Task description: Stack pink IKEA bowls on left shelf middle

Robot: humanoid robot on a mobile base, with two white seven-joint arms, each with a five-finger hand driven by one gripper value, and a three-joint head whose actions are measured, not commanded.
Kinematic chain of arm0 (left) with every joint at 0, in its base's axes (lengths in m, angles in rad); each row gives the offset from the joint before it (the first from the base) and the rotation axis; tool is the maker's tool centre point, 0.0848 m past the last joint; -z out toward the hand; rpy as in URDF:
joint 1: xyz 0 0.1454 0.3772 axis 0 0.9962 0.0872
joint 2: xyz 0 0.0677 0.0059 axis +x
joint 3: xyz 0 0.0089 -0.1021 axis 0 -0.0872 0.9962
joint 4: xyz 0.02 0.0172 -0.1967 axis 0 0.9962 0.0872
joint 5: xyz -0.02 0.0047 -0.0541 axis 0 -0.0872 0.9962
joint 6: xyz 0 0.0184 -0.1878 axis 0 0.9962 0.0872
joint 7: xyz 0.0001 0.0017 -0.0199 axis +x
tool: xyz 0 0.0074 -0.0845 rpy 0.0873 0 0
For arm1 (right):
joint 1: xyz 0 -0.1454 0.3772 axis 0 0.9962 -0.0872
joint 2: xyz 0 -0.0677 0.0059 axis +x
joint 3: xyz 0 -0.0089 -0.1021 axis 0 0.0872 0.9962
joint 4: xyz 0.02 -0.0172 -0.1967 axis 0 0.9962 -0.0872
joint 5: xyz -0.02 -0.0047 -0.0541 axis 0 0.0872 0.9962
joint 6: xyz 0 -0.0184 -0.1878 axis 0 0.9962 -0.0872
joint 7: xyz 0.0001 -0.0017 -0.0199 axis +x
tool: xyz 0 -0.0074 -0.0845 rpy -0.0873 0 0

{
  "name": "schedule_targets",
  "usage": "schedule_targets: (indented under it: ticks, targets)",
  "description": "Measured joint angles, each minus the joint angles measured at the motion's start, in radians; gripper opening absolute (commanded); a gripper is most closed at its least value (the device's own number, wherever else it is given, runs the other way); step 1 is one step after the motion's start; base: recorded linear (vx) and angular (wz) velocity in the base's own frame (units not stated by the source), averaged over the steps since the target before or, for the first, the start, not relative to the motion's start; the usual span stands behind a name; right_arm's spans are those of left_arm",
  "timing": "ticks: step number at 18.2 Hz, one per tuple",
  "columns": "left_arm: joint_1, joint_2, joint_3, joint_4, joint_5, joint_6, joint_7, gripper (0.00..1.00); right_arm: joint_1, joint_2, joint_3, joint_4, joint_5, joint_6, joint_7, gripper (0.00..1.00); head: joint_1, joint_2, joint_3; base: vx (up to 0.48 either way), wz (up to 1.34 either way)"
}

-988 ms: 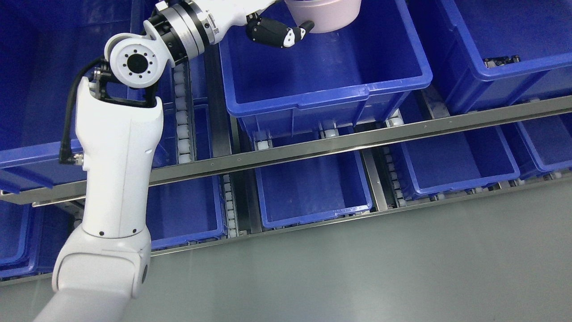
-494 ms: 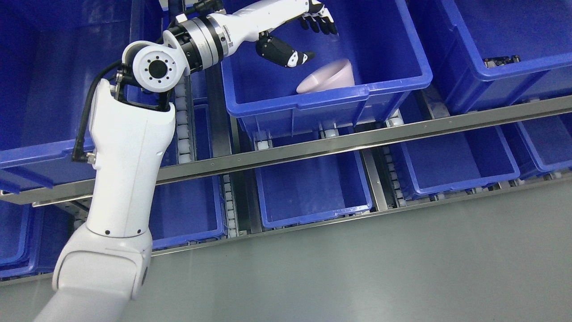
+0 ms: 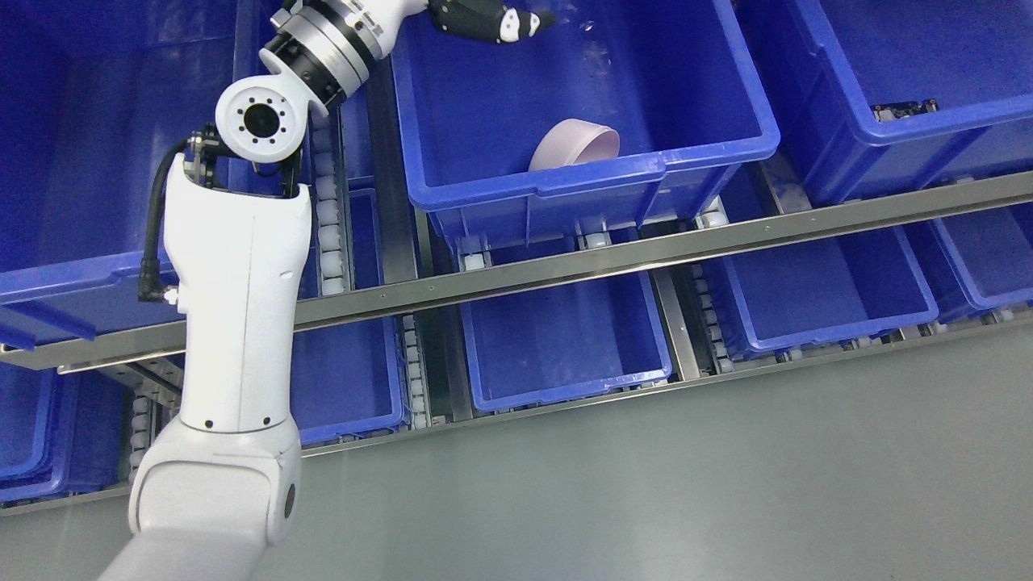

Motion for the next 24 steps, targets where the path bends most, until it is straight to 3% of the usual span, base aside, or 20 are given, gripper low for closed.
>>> schedule_targets:
  ticks: [4, 6, 10, 15, 24]
  targets:
    - [0.076, -0.019, 0.040, -0.017, 0.147, 0.063, 0.325, 0.99, 0.000, 0.000, 0.000, 0.000, 0.000, 0.000, 0.000, 1.00, 0.0000, 0.000, 0.000, 0.000, 0.00]
    - [0.117, -0.026, 0.055, -0.042, 0.189, 0.086, 0.392, 1.00, 0.000, 0.000, 0.000, 0.000, 0.000, 0.000, 0.000, 1.00, 0.0000, 0.000, 0.000, 0.000, 0.00]
    - [0.226, -0.038, 0.080, -0.132, 0.241, 0.138, 0.431, 1.00, 0.000, 0.000, 0.000, 0.000, 0.000, 0.000, 0.000, 1.00, 0.0000, 0.000, 0.000, 0.000, 0.00]
    - [0.396, -0.045, 0.096, -0.202, 0.263, 0.036, 0.439, 1.00, 0.000, 0.000, 0.000, 0.000, 0.000, 0.002, 0.000, 1.00, 0.0000, 0.000, 0.000, 0.000, 0.00]
    - [0.525, -0.051, 0.110, -0.260, 0.273, 0.012, 0.446, 1.00, 0.000, 0.000, 0.000, 0.000, 0.000, 0.002, 0.000, 1.00, 0.0000, 0.000, 0.000, 0.000, 0.00]
